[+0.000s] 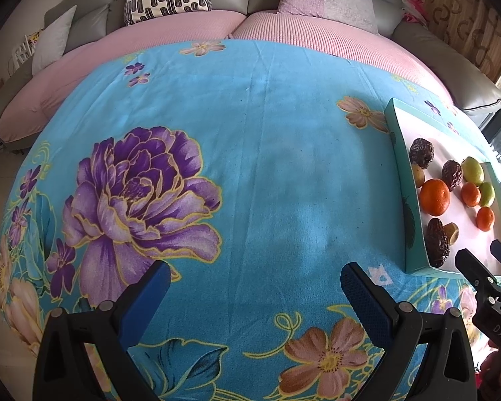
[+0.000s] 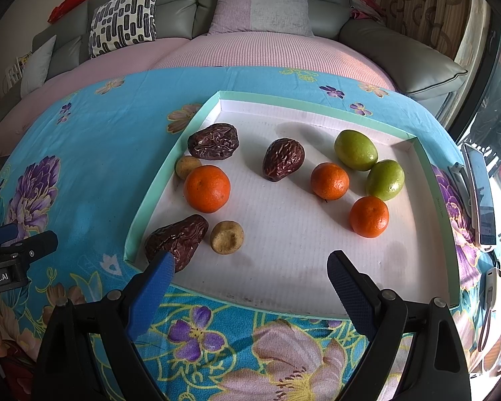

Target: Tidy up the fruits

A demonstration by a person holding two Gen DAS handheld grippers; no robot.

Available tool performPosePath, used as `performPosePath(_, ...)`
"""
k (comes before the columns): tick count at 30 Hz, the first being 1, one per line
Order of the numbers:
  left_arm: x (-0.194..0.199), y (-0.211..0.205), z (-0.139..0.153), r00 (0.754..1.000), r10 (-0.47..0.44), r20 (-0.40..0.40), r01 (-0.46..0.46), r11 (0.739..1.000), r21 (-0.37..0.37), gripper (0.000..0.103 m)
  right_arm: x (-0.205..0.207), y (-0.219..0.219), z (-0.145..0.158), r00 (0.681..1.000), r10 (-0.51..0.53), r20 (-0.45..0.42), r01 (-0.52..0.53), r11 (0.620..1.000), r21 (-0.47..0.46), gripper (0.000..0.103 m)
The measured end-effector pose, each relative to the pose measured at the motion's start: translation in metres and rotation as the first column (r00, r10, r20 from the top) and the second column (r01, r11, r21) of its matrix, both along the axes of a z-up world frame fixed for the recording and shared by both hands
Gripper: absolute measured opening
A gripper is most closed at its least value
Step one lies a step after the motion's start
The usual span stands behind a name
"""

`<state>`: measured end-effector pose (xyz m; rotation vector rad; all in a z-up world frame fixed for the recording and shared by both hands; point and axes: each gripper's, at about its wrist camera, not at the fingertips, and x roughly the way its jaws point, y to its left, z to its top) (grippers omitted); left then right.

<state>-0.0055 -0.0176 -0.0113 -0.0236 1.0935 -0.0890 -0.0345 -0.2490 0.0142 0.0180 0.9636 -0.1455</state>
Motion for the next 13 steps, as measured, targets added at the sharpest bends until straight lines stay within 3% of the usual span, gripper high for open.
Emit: performPosePath(13,-0.0017,-0.0015,0.0015,1.0,0.0,0.006,0.0,1.0,0.02,0.103,-0.0014,0.0006,-0.0008,1.0,0.0,-0.005,0.0,1.0,-0.002,0.093)
